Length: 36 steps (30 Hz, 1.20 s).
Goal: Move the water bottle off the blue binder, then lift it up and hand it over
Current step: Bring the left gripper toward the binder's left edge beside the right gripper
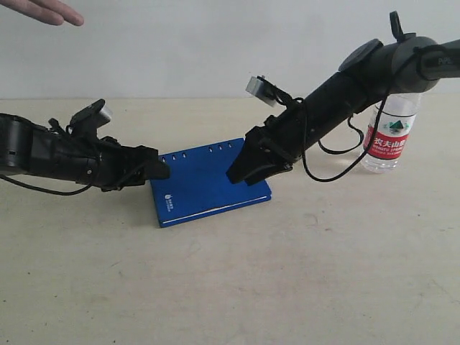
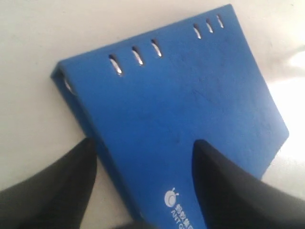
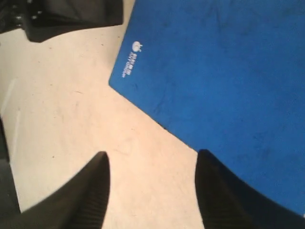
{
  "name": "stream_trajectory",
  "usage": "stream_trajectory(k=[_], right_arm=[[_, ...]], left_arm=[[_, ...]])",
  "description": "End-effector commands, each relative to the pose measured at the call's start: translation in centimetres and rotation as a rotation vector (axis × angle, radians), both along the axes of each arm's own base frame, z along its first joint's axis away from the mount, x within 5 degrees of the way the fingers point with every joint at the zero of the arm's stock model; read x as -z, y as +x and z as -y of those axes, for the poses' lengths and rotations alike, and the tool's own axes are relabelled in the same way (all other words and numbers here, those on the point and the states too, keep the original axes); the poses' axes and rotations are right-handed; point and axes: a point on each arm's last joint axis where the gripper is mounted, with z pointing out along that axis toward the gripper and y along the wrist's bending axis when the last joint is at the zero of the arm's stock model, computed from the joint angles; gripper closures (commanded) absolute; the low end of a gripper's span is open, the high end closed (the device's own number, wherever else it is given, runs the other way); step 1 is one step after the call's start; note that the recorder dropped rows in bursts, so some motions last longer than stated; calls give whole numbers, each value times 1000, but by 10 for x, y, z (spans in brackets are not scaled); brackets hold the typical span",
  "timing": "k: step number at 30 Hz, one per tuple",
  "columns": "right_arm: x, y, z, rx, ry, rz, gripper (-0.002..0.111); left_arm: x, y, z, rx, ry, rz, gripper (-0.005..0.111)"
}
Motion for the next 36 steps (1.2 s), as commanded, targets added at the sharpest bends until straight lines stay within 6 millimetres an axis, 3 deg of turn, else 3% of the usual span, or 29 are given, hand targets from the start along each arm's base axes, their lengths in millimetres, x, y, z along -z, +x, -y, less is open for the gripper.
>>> stream_trajectory(k=[1, 5, 8, 11, 13, 16, 18, 22, 24, 31, 36], right_arm=[[-4, 0, 0, -11, 23, 4, 64], [-4, 1, 2, -20, 26, 19, 64], [-3, 4, 3, -16, 14, 68, 64], [0, 19, 5, 144, -42, 132, 64], [1, 26, 7, 235, -64, 147, 64], [2, 32, 9, 353, -81, 127, 64], [2, 32, 9, 358, -79, 109, 64], [0, 19, 5, 151, -43, 129, 64], [-2, 11, 3, 59, -14, 106, 64], [-21, -1, 4, -59, 10, 92, 64], [-45, -7, 13, -106, -77, 177, 64]], left_arm=[[-2, 1, 1, 18, -17, 15, 53], [-3, 3, 0, 38, 17, 43, 54], [-10, 16, -8, -3, 88, 82, 54], [-41, 45, -13, 12, 98, 229, 54], [-51, 64, -14, 12, 118, 286, 54], [-45, 83, -10, 79, 119, 295, 54], [-26, 90, -6, 122, 84, 241, 54], [10, 83, 0, 218, 39, 93, 54], [17, 75, 8, 316, -33, 48, 54], [-2, 46, 29, 626, -346, -18, 55], [-3, 46, 29, 595, -370, -50, 55]])
